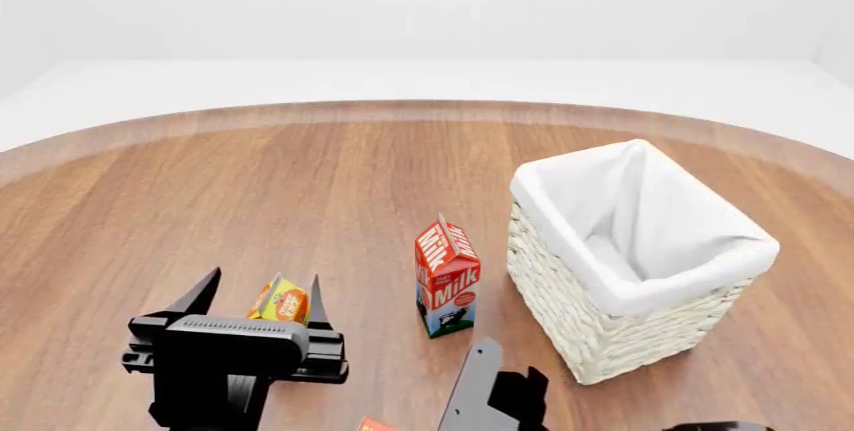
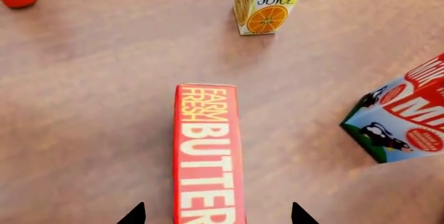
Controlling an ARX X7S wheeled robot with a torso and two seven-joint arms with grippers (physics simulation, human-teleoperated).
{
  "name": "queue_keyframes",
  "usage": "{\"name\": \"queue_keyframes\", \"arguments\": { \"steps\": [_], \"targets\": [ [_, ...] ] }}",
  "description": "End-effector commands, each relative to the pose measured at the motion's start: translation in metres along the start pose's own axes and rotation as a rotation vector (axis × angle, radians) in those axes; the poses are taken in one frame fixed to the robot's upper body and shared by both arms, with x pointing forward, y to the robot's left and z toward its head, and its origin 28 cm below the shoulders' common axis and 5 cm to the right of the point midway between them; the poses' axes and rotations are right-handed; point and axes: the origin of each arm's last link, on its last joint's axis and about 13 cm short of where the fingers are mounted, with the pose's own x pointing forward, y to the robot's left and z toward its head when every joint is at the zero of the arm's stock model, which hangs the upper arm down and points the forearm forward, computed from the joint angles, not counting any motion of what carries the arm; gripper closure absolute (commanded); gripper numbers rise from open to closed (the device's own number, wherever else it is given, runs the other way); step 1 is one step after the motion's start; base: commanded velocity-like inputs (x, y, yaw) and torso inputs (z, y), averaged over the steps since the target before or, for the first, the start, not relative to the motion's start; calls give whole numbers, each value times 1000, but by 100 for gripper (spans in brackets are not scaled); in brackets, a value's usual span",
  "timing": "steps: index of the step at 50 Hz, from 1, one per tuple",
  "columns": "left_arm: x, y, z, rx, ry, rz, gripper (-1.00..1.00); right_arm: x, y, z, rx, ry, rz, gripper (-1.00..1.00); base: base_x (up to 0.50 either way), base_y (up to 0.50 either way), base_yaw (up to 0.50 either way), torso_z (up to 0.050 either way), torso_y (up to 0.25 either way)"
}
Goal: Pick up the cream cheese box and the butter, and put them in the basket.
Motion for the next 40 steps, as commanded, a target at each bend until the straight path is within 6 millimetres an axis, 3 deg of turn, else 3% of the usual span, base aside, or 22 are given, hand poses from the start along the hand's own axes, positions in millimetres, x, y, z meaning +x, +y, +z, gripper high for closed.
{"name": "queue_keyframes", "arguments": {
  "steps": [1,40],
  "targets": [
    [0,0,0,-1,0,-2,-100,7,-3,-2,4,11,4,-100,0,0,0,0,0],
    [-1,0,0,-1,-1,-2,-100,32,-3,-14,27,59,30,-100,0,0,0,0,0]
  ]
}}
